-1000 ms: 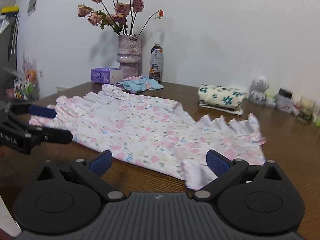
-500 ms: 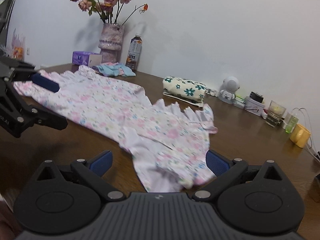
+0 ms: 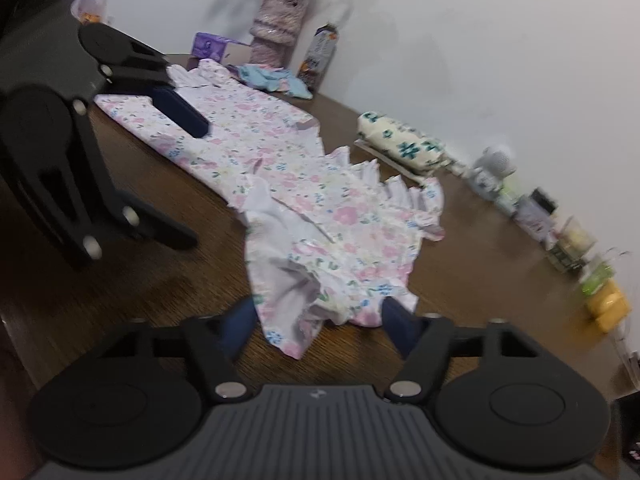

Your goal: Fold clothes

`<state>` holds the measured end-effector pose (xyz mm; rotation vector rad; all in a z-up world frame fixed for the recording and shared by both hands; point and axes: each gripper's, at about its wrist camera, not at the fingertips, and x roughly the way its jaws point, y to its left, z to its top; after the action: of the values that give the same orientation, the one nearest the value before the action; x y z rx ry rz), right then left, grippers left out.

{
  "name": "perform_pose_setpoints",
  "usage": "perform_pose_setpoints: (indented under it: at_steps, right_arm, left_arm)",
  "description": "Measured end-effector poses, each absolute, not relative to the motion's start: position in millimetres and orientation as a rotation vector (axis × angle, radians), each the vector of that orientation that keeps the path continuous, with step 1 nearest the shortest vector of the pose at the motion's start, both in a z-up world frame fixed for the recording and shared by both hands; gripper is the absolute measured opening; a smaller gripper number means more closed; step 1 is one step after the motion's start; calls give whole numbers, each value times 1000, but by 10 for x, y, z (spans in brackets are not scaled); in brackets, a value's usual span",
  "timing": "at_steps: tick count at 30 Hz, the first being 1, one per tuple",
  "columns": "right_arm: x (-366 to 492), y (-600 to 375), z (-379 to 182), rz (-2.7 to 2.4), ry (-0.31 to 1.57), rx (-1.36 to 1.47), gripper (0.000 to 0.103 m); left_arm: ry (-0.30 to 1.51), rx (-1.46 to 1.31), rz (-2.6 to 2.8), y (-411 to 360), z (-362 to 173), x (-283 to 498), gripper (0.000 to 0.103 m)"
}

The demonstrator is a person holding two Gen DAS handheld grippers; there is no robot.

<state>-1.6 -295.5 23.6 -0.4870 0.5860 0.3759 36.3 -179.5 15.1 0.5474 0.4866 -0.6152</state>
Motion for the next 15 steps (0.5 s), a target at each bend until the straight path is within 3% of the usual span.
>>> perform_pose_setpoints:
  at_steps: [1, 2, 3, 9, 12, 14, 15]
  right_arm:
    - [20, -2963, 246, 384, 603, -470, 36]
    - [56, -2975, 257, 393, 618, -453, 17]
    - [88, -2990, 272, 399, 627, -433, 12]
    - [218, -3074, 434, 410, 619, -348, 12]
    - [280, -3105, 496, 415, 622, -322, 12]
    - [331, -3133, 523, 414, 628, -306, 12]
    - [352, -3150, 537, 412, 630, -299, 12]
  left_arm:
    - [486, 559, -618, -1809, 145, 370, 89]
    - [483, 573, -621, -1823, 138, 378, 88]
    - [479, 589, -623, -1840, 130, 387, 87]
    - [412, 719, -666, -2002, 102, 419, 75]
    - [377, 784, -705, -2096, 84, 443, 59]
    - [381, 799, -737, -2145, 84, 481, 31]
    - [386, 800, -753, -2165, 88, 505, 26]
